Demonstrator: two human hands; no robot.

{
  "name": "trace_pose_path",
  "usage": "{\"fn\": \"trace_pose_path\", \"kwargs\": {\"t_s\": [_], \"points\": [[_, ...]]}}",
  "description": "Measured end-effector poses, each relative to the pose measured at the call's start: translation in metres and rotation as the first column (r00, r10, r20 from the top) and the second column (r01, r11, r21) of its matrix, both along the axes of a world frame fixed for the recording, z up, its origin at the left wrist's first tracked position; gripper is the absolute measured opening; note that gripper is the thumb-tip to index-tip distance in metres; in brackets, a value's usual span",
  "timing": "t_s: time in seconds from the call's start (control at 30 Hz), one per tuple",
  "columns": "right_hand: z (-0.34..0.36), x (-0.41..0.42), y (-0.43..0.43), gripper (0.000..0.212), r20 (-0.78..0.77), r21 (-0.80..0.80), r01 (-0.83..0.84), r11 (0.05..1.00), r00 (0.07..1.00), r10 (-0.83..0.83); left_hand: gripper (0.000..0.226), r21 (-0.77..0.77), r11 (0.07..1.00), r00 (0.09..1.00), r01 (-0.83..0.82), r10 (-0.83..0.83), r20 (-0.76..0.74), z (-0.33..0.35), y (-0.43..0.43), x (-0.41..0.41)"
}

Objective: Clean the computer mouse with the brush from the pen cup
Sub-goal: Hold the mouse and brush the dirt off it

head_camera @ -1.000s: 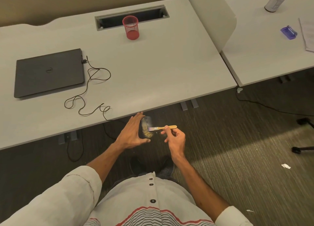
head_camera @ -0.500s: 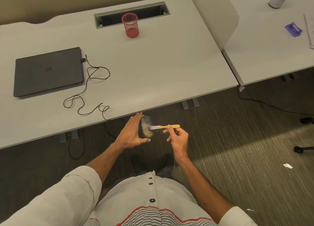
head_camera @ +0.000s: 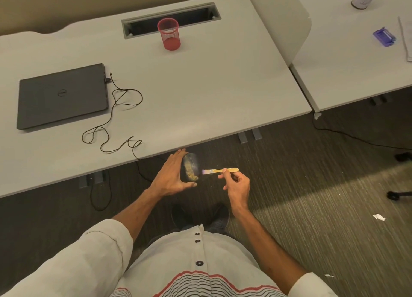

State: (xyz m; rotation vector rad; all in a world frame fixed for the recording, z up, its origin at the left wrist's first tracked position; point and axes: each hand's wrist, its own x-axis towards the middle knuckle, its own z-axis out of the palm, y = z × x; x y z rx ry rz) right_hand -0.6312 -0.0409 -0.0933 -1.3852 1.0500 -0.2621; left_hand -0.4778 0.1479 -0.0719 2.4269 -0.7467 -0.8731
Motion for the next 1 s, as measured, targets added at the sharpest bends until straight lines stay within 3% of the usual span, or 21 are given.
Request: {"fn": "trace_pose_path", "kwargs": {"t_s": [0.23,0.5,0.77,0.87,1.0], "points": [[0.002,0.003,0.017,0.013,0.057,0.037,-0.099,0.994,0.994,0.097,0.122,0.014,1.000,1.000,-0.023,0.023,-0.011,0.001,-0.004,-0.001],[-0.004,-0.007,0.005,0.015,-0.046,-0.016,0.002,1.000,0.999,-0.003,0.123,0.013,1.000,1.000,-0.019,0.019,-0.003,0.003,-0.004,0.000],[0.003,-0.006,0.012,0.012,0.057,-0.001,-0.094,0.996,0.994,0.094,0.121,0.019,0.999,1.000,-0.028,0.028,-0.007,0.004,-0.006,-0.002],[0.001,-0.006,0.017,0.014,0.034,-0.027,-0.145,0.989,0.989,0.146,0.121,0.022,0.999,0.999,-0.030,0.030,-0.010,0.005,-0.007,-0.002],[-0.005,-0.013,0.011,0.016,-0.054,-0.074,-0.098,0.992,0.994,0.094,0.123,0.019,0.999,0.999,-0.030,0.030,-0.011,0.006,-0.006,-0.002]]}}
